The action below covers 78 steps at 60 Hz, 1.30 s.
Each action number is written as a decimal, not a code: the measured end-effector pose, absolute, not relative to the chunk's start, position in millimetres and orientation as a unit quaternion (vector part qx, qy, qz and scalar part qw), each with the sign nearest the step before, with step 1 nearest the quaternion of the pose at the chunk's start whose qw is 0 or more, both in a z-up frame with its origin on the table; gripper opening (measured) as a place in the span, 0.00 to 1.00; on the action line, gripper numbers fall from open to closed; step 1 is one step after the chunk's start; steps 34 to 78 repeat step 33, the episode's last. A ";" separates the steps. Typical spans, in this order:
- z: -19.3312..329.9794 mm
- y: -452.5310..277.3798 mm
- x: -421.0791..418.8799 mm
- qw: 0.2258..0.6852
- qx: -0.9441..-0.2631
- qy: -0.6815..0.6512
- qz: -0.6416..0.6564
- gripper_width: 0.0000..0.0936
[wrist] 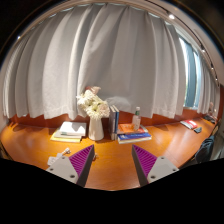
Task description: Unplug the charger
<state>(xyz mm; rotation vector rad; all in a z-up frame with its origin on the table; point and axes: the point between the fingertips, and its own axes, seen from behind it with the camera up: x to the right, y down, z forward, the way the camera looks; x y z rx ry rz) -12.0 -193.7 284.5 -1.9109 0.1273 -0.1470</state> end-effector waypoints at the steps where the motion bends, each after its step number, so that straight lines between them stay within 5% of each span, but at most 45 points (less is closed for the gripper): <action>1: 284.4 -197.6 -12.1 0.573 -0.815 0.055 -0.063 0.78; 32: 247.3 -271.5 -12.3 0.541 -0.836 0.053 -0.075 0.79; 78: 246.9 -272.3 -12.6 0.541 -0.836 0.052 -0.075 0.79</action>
